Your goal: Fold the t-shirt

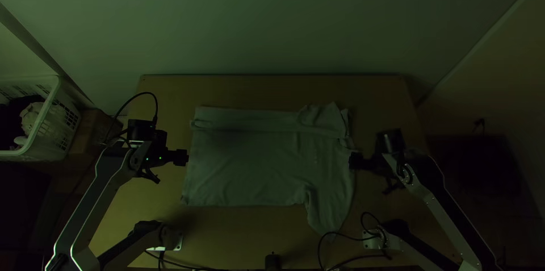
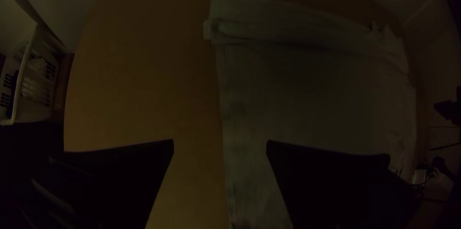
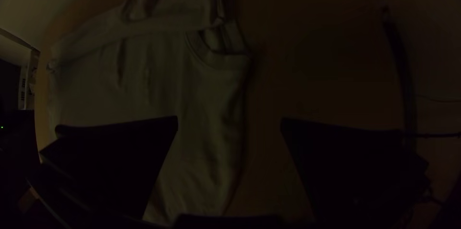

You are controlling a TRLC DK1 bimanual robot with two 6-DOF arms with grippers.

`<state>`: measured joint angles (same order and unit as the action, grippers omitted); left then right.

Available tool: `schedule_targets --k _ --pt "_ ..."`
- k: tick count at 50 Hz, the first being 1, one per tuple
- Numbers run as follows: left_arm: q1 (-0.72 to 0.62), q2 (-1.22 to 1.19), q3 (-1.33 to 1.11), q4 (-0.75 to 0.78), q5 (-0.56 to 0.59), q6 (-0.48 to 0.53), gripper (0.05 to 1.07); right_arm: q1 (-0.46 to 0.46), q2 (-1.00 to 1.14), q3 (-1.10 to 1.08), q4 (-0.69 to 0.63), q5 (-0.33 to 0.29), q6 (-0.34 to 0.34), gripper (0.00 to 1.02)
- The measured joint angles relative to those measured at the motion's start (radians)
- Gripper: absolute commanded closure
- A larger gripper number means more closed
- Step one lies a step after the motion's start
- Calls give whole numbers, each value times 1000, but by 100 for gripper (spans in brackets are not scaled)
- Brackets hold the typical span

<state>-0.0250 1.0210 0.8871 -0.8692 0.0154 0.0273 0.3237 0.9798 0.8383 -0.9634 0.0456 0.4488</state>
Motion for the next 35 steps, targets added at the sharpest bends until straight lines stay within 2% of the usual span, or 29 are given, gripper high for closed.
schedule_targets --k 12,19,26,35 --pt "20 -5 -3 -196 0 -5 19 65 -41 -20 -139 -87 96 7" --pt "0 -5 -20 -286 0 -8 19 69 -49 -43 -186 -145 154 7" --pt "-50 -5 -69 -305 -28 -8 19 69 -48 -74 -209 -184 176 7" --pt "-139 10 -140 -309 -80 48 19 69 -29 -114 -214 -204 175 7"
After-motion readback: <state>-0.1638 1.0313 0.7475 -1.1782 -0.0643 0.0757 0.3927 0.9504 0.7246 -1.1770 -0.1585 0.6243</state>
